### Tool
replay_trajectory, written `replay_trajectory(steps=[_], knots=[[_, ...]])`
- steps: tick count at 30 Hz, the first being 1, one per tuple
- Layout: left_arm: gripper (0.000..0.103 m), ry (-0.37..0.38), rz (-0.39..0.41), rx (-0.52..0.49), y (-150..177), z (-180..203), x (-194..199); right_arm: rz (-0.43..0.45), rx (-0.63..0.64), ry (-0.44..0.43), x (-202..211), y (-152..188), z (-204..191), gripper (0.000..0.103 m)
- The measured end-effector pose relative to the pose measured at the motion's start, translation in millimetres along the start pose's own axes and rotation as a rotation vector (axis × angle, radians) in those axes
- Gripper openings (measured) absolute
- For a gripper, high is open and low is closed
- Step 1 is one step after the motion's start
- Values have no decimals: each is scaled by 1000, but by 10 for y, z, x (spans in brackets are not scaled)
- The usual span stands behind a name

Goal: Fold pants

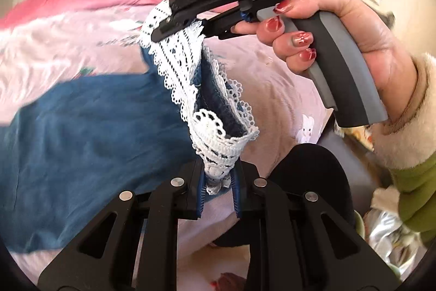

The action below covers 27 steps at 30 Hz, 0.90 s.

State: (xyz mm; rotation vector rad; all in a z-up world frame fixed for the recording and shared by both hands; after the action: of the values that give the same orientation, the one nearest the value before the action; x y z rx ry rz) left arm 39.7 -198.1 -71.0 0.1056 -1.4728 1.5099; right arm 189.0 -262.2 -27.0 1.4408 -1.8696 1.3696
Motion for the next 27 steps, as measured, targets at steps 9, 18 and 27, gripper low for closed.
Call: replay_trajectory(steps=[9,18,27], knots=[[9,-13,19,187,301,-722,440,-71,94,69,-685,-41,-826,12],[13,-9,-28,242,548,-884,507,-165,146,172,-1237,38,-1101,18],[29,-34,-13,261,554,-859,539,-182,167,94,-1220,56,-1282,41]])
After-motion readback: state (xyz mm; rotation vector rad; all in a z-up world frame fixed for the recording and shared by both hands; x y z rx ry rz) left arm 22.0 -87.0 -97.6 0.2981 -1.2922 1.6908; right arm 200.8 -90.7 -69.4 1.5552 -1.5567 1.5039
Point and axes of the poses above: each gripper's, at about its wrist camera, not at the fingertips, and x roughly against the way its jaws point, z to its right, y to its underside, the point moved 7 cm from there along -x, roughly the way its jaws point, and after that the axes turned 1 degree about -y, right-handed, at the moved point
